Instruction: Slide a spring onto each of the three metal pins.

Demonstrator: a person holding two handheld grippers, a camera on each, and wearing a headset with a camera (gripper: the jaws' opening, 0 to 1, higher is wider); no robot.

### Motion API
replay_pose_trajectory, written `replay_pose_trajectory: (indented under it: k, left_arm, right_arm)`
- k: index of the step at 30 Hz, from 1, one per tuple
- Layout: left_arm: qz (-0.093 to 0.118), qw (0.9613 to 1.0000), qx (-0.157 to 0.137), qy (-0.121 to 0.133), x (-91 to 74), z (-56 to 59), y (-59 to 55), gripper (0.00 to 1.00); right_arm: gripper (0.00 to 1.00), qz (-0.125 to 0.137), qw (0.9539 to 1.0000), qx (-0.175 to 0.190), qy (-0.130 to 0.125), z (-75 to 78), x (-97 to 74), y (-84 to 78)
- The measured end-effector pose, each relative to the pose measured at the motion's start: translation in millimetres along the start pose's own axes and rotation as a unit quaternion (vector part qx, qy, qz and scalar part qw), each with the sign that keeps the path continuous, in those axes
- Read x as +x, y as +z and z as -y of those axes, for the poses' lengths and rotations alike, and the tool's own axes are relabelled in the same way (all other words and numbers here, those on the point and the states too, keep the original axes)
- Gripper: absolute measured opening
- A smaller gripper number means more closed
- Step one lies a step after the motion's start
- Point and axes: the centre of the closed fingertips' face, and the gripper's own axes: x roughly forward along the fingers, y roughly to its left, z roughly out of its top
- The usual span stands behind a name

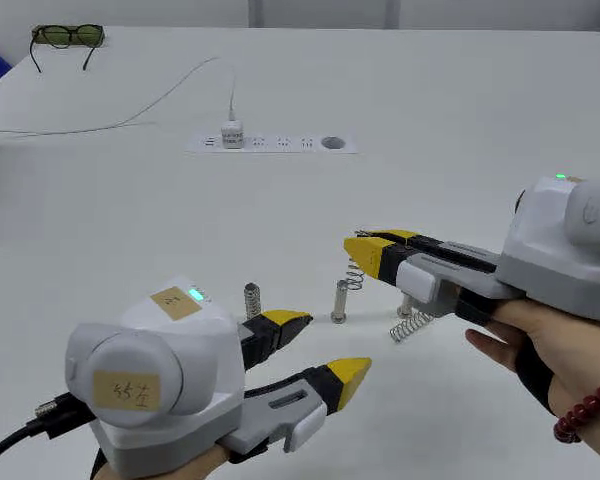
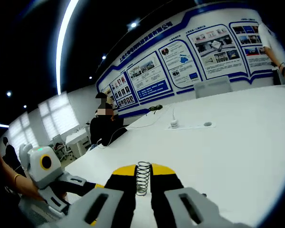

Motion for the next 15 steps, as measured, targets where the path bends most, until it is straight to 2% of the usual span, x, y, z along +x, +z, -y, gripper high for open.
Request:
replay_pose_trajectory:
  k: [3, 8, 15]
  left_arm:
    - [-0.007, 1.0000, 0.000, 0.002, 0.0, 0.1, -3.7, 0.47]
    - [-0.011, 0.9999, 0.002, 0.002, 0.2, 0.5, -6.4, 0.51]
    - [-0.013, 0.9999, 0.003, 0.000, 1.1, 0.3, -8.2, 0.57]
  right_arm:
    - [0.11, 0.002, 0.9998, -0.020, -0.006, 6.3, 5.3, -0.2]
    - [0.11, -0.002, 0.9994, -0.032, -0.013, 13.1, 12.3, -4.2]
    - [0.11, -0.002, 0.9993, -0.028, -0.024, 21.0, 19.7, -8.2]
